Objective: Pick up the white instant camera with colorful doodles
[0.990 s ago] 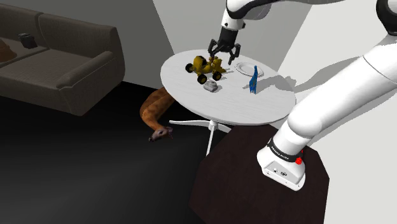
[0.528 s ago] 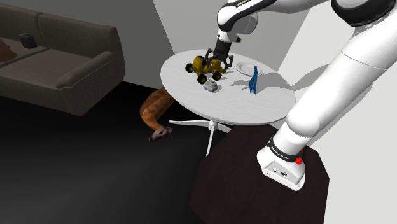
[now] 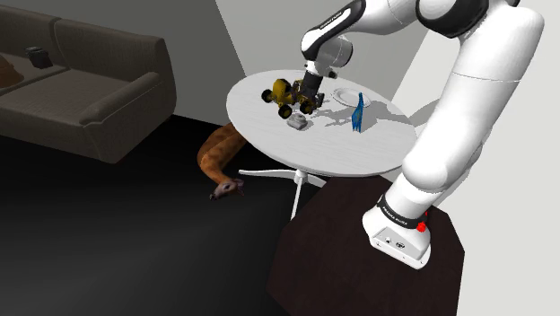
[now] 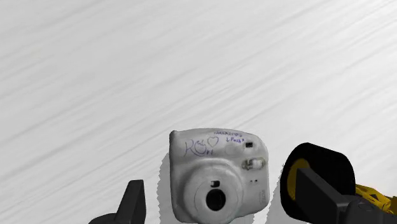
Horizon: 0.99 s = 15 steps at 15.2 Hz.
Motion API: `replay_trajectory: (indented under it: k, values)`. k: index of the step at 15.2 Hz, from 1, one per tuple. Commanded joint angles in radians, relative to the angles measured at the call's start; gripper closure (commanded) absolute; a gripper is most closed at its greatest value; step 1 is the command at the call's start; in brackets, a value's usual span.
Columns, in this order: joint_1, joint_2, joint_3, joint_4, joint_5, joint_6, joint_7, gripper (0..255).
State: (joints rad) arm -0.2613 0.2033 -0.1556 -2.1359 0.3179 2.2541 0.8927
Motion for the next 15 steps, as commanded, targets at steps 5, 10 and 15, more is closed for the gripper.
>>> replay_trajectory:
  k: [5,10,15]
  values:
    - [-0.010,0.066,0.004,-0.004,0.039,0.064,-0.019,0]
    - [-0.011,0.090,0.009,-0.010,0.053,0.092,-0.032,255]
    - [-0.012,0.091,0.008,-0.009,0.052,0.091,-0.032,255]
